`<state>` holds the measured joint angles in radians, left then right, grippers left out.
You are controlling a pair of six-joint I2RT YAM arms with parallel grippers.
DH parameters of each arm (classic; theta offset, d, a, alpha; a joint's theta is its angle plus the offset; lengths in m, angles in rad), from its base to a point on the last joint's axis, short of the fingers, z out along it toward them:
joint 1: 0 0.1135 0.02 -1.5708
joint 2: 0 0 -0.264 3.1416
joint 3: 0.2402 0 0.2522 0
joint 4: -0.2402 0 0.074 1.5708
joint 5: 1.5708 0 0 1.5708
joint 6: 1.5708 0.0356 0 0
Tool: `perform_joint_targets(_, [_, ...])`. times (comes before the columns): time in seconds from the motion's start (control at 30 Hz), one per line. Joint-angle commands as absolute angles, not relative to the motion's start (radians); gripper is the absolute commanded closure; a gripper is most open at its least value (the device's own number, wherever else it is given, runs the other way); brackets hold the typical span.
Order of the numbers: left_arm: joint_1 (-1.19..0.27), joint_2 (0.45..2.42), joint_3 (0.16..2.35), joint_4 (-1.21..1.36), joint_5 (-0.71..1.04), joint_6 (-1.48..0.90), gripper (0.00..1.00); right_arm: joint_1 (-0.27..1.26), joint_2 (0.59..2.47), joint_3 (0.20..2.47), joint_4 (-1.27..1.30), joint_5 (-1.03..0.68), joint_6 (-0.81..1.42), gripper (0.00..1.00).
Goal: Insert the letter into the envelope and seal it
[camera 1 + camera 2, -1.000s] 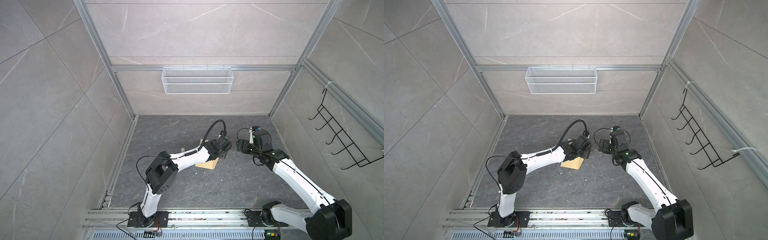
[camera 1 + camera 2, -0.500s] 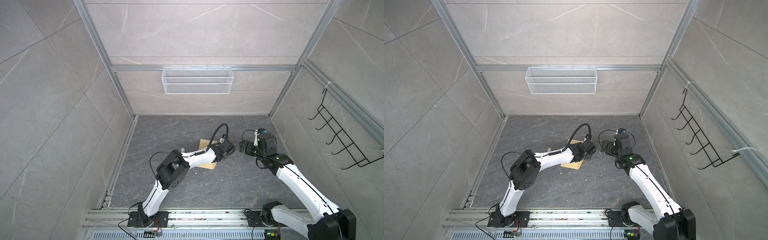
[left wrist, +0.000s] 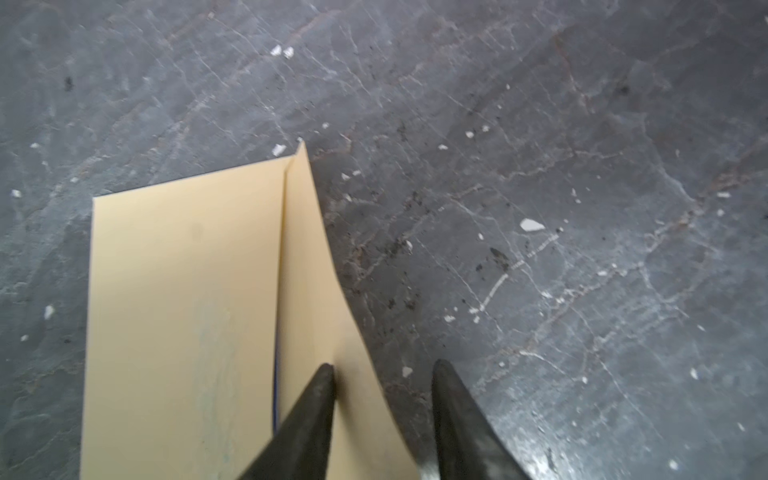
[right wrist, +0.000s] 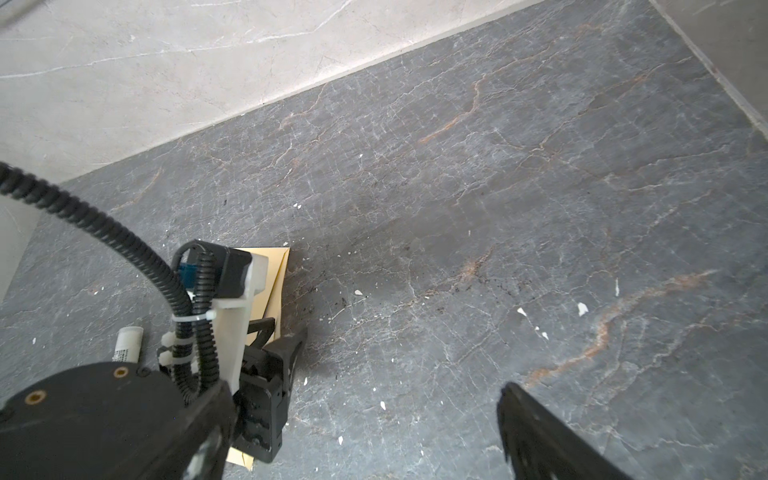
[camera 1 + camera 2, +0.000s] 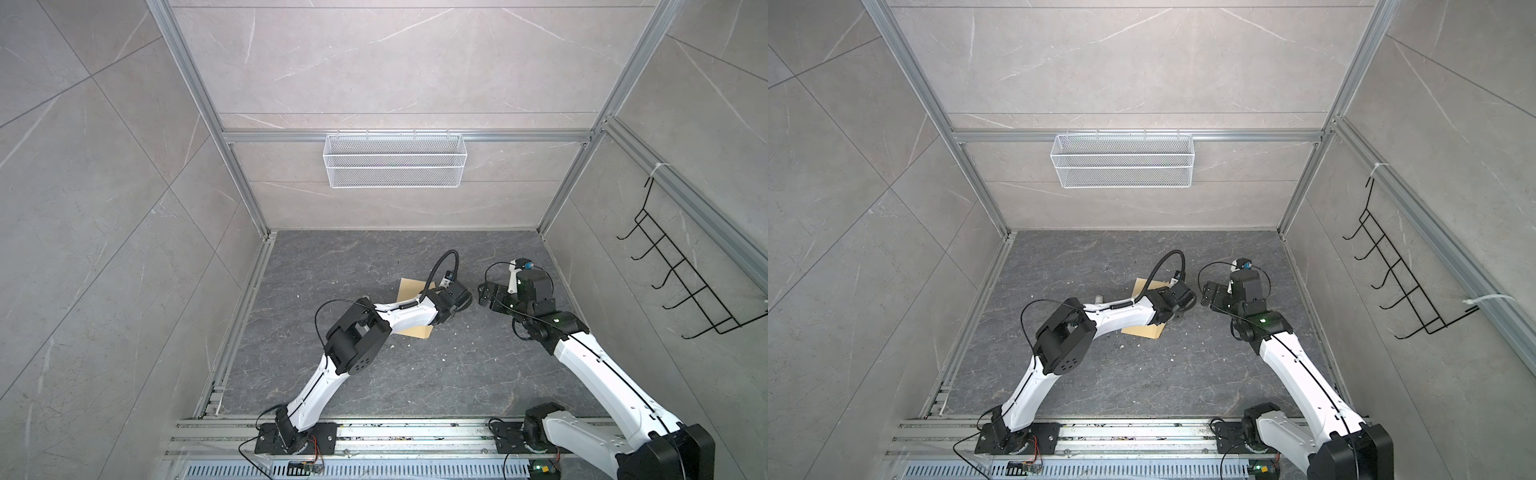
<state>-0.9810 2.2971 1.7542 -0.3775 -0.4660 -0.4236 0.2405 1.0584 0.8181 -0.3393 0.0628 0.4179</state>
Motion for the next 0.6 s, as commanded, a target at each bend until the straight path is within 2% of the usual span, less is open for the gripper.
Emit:
perform_joint_targets(0.0, [-0.967, 2.302, 1.783, -0.36, -0.5, -0.381, 0.68, 0.234, 1.066, 0.807, -0.318, 0.049, 0.407, 0.01])
perform_joint_targets(0.2, [-0.965, 2.261, 1.734, -0.284, -0.477, -0.285, 0.85, 0.233, 1.073, 0.805, -0.307, 0.044, 0.402, 0.01])
perform_joint_targets(0.43, [-0.966, 2.146, 1.629, -0.137, -0.397, -0.039, 0.99, 0.229, 1.075, 0.806, -0.302, 0.043, 0.396, 0.01])
perform_joint_targets(0.57, [-0.966, 2.07, 1.597, -0.101, -0.34, 0.188, 1.0, 0.225, 1.073, 0.811, -0.301, 0.044, 0.393, 0.01])
